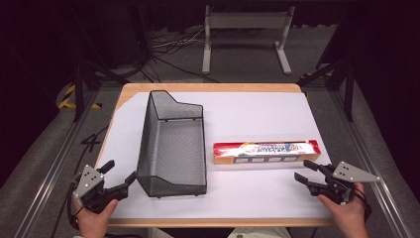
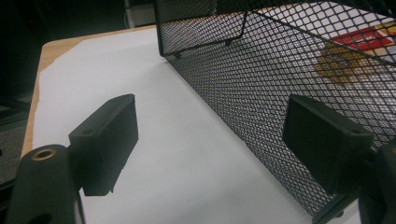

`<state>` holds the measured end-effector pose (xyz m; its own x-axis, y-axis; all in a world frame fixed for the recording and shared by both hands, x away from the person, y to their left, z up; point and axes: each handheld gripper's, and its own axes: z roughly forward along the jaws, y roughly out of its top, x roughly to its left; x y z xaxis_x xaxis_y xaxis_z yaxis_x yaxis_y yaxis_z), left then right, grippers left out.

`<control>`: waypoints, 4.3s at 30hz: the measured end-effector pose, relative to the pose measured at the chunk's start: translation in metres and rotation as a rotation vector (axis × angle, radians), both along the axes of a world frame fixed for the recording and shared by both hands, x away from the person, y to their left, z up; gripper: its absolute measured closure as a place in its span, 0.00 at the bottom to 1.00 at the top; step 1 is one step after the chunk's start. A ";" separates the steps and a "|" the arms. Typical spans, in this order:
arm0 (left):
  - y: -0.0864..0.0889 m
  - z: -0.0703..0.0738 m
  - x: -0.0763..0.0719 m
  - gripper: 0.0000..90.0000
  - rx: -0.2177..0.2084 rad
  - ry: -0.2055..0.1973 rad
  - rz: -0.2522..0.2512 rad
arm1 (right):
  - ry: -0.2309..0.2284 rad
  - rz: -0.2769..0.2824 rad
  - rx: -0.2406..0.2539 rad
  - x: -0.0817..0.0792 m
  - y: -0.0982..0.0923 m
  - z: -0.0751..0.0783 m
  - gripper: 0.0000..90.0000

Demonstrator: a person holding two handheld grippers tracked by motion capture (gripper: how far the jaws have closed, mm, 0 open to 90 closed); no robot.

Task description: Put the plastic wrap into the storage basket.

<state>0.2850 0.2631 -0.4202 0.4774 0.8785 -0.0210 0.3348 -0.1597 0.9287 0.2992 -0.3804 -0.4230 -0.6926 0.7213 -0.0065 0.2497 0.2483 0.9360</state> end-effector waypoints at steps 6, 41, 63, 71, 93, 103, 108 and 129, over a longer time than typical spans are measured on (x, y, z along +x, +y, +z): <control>0.000 0.000 0.001 0.21 -0.001 0.001 0.008 | -0.001 0.038 -0.039 0.004 0.002 0.013 0.53; -0.001 -0.001 0.012 0.21 -0.037 0.010 0.028 | 0.245 -0.045 -0.164 0.134 -0.003 0.103 1.00; 0.001 -0.003 0.014 0.21 -0.036 0.029 0.022 | 0.446 -0.133 -0.341 0.182 -0.013 0.040 1.00; 0.001 -0.004 0.015 0.22 -0.036 0.040 0.015 | 0.584 -0.167 -0.424 0.193 -0.015 0.028 1.00; 0.001 -0.004 0.014 0.22 -0.040 0.037 0.021 | 0.766 -0.131 -0.455 0.175 -0.016 0.025 1.00; 0.000 -0.003 0.014 0.22 -0.034 0.040 0.019 | 0.815 -0.059 -0.486 0.141 -0.015 0.024 1.00; 0.000 -0.003 0.015 0.22 -0.034 0.042 0.022 | 0.836 -0.013 -0.500 0.124 -0.014 0.021 1.00; 0.002 -0.005 0.017 0.21 -0.045 0.052 0.021 | 0.720 -0.065 -0.453 0.101 -0.003 0.027 0.88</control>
